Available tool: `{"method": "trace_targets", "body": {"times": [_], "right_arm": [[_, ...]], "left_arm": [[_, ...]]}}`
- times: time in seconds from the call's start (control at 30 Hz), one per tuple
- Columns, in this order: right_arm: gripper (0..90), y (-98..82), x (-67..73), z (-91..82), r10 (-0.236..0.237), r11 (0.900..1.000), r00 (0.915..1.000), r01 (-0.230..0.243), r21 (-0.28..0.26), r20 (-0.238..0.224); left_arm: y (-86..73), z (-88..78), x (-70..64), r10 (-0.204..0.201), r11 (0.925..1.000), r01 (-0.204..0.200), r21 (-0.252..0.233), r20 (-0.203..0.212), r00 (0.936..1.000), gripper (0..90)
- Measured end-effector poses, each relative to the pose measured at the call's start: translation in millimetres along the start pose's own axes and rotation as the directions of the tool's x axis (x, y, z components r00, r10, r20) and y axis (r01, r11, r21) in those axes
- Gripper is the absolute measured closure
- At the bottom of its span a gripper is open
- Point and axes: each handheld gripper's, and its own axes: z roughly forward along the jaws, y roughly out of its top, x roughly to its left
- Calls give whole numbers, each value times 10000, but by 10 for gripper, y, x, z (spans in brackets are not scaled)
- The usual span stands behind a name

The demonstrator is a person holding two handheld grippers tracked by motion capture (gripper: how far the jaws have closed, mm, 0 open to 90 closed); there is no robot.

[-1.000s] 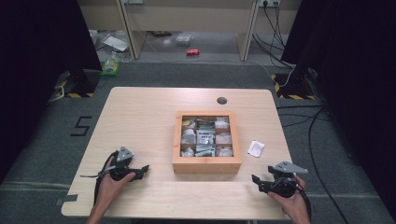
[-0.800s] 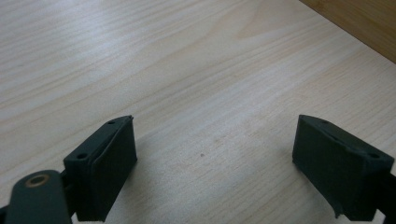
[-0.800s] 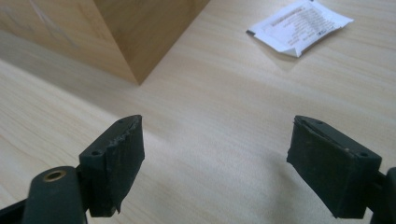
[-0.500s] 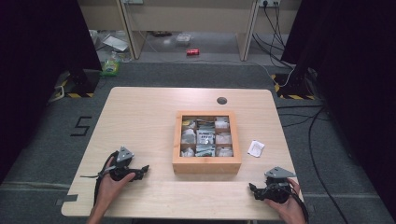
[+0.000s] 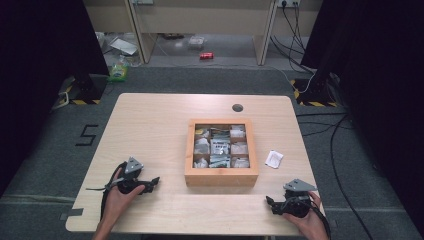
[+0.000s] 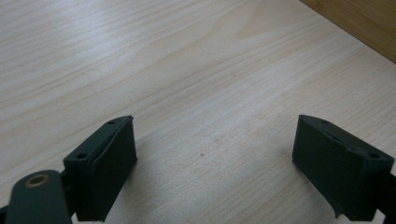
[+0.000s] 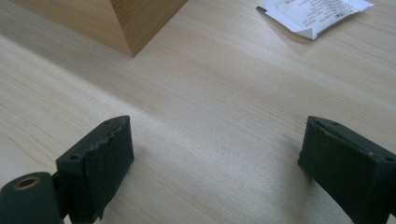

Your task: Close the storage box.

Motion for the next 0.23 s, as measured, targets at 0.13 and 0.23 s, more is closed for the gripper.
{"method": "trace_targets", "body": {"times": [0.13,0.23], "right_arm": [[93,-4,2,3,59,10000,10000,-59,-25,-10],[91,-6,-5,3,6,10000,10000,-6,-41,0]], "left_arm": [[0,0,0,4,10000,-4,1,-4,10000,129],[0,0,0,3,10000,-3,1,-4,10000,129]]}}
